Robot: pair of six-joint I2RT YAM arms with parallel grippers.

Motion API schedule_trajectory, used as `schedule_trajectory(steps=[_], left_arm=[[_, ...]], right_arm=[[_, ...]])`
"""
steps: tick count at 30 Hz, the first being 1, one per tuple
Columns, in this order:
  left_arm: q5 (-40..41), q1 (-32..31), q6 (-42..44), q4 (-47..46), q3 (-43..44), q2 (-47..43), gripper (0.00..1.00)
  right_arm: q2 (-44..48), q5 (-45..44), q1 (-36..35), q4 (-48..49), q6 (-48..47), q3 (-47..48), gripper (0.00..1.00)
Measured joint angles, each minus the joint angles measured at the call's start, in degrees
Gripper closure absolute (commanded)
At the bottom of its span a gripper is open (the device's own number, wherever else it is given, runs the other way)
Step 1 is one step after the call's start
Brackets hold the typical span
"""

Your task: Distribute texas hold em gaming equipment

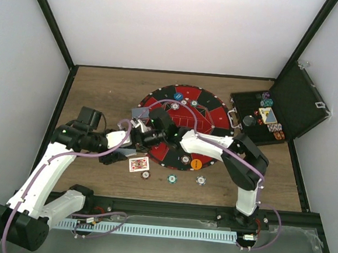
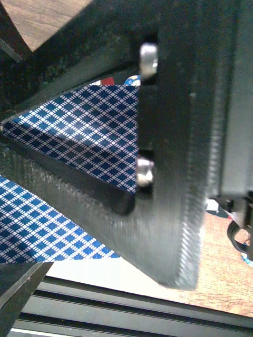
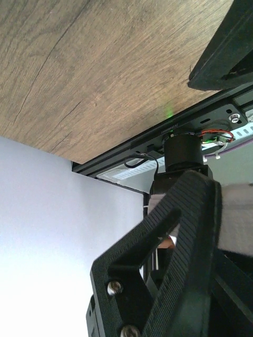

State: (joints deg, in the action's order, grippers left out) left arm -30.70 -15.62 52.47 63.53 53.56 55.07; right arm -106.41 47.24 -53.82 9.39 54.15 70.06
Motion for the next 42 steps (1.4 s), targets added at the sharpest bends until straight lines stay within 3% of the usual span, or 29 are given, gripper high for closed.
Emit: schedule_trajectory(steps=[8, 26, 42], left_arm=[[-0.02, 0.00, 0.26, -0.11, 0.00, 0.02, 0.96], [0.52, -0.04, 0.28, -0.81, 0.00, 0.11, 0.96], [1.57, -0.04, 0.50, -1.38, -0.81, 0.07, 0.96]], right_arm=[[-0.79, 0.98, 1.31, 0.90, 0.20, -0.81, 0.28], [6.78, 0.83, 4.63, 0.00, -0.31, -7.10, 0.39], [15.04, -1.01, 5.27, -4.02, 0.04, -10.32, 0.73]])
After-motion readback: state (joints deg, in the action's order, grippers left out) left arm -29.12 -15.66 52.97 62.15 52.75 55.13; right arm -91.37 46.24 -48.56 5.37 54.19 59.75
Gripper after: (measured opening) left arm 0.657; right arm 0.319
